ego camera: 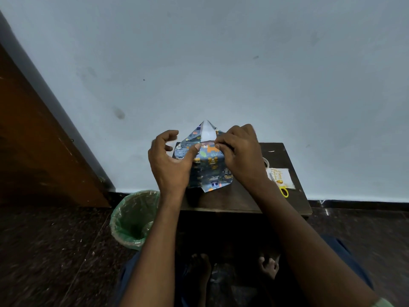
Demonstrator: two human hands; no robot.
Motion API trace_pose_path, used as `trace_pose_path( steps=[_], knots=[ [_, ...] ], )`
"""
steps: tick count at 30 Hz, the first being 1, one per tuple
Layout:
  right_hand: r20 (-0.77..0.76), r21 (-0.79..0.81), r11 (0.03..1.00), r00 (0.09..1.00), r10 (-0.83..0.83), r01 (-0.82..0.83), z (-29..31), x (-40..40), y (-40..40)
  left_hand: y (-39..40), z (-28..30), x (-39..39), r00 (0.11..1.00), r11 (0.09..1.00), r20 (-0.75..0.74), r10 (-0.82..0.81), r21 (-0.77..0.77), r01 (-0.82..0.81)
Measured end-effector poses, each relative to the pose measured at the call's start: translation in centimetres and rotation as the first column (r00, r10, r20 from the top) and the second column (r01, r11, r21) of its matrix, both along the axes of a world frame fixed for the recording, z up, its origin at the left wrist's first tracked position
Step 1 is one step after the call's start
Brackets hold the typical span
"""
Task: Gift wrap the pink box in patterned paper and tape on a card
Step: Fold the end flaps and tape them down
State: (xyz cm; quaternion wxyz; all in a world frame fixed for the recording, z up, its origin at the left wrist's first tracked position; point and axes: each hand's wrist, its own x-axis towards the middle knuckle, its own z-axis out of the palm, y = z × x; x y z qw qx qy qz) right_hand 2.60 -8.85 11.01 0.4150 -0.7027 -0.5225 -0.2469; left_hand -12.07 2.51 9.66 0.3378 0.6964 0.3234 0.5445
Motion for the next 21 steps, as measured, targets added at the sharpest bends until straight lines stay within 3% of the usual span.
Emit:
trace_pose_path(
  steps=[2,5,9,15,21],
  knots=[
    [0.132,0.031,0.997,0.989,-0.074,0.071,-0.1,-0.2,0.1,0.6,-0.3,-0.2,0.985,0.964,0.087,-0.148,-0.208,0.163],
    [0.276,-0.006,1.000,0.961,-0.005,0.007,-0.5,-1.9,0.5,1.2,-0.7,-0.3,0.957,0.914,0.159,-0.243,-0.292,0.281],
    [0.212,-0.049,0.999,0.977,0.026,-0.016,-1.7,-4.1,0.5,1.3,-0.5,-0.2,0.932,0.874,0.247,-0.265,-0.348,0.340],
    [0.234,-0.098,0.991,0.970,-0.066,0.091,-2.3,-4.8,0.3,1.8,-0.6,0.1,0.926,0.877,0.263,-0.272,-0.328,0.351],
    [0.102,-0.020,0.998,0.993,-0.056,0.059,-2.2,-4.4,0.2,2.7,-1.2,-0.2,0.960,0.944,0.112,-0.258,-0.183,0.275]
  ],
)
